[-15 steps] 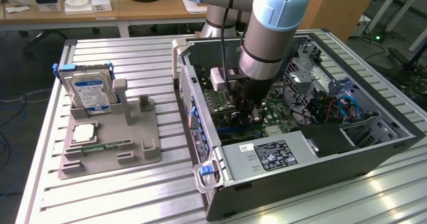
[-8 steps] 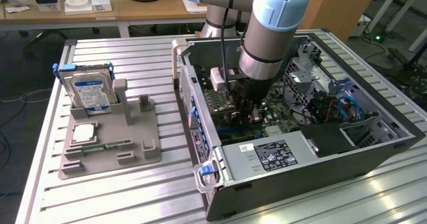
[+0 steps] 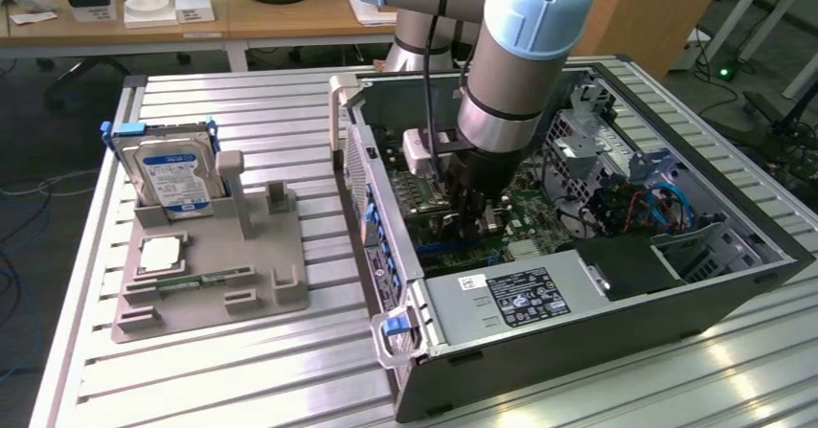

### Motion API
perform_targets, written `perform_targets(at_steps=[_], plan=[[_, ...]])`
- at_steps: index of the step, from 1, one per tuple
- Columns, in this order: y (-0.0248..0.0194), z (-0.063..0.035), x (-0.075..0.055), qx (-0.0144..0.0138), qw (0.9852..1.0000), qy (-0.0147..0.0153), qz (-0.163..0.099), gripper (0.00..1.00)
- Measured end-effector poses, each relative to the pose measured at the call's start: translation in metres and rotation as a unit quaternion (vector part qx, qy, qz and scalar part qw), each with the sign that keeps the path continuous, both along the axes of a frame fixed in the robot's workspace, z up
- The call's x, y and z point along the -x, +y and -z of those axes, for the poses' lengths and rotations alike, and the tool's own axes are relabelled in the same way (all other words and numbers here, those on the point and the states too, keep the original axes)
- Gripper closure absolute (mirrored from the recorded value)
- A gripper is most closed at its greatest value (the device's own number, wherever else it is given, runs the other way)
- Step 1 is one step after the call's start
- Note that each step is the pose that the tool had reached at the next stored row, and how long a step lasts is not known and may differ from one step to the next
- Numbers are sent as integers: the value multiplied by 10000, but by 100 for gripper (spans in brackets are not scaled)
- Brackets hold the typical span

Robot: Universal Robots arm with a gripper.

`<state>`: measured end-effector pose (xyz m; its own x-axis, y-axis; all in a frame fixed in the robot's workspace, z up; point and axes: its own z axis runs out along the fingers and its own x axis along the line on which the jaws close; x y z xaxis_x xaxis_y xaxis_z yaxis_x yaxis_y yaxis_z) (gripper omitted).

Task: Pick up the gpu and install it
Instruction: 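Insert the gpu into the slot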

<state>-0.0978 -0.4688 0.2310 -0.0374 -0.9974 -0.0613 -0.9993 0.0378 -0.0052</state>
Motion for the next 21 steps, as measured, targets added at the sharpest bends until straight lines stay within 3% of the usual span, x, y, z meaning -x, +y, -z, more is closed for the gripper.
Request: perform_targets(at_steps=[21], plan=[[9, 30, 0, 0, 10000, 0, -3, 72]])
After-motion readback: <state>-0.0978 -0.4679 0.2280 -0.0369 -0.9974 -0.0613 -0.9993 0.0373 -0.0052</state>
